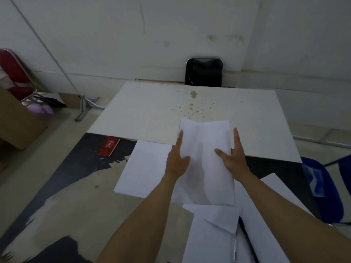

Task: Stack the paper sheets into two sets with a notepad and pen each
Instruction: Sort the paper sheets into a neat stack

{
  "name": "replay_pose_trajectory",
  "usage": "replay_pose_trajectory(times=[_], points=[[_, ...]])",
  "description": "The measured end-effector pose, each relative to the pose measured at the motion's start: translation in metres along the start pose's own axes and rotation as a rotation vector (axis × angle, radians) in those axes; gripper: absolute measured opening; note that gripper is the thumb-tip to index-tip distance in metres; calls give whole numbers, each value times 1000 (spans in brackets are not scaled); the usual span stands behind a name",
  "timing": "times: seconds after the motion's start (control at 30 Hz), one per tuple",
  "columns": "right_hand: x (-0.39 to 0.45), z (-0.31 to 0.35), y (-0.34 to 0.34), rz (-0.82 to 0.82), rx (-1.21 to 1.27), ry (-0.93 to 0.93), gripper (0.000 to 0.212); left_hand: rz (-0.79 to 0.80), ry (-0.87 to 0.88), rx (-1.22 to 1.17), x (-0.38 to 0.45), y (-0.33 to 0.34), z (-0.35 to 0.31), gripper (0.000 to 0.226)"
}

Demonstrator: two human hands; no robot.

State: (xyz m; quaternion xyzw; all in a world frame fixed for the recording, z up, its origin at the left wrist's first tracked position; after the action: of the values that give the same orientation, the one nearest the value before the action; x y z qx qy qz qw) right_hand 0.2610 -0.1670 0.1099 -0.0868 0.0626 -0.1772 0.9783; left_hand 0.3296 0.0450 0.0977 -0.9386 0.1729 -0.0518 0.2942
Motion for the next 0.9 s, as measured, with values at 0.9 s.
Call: replay_pose_trajectory(times=[0.9], points=[[69,-131,306,213,-746,421,88,329,-340,507,72,-110,296,75]])
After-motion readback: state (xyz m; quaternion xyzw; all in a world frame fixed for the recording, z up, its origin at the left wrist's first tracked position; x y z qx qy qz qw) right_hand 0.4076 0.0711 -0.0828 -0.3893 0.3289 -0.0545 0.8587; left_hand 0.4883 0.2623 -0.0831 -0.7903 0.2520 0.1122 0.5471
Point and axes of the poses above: each hand's wrist, its own x-axis towards the middle knuckle, its own y-axis out of the palm, z = x × y, the point moved 7 cm from there along x, towards the middle knuckle, and after that the axes turned 4 degrees about z, right-handed, at the moved point
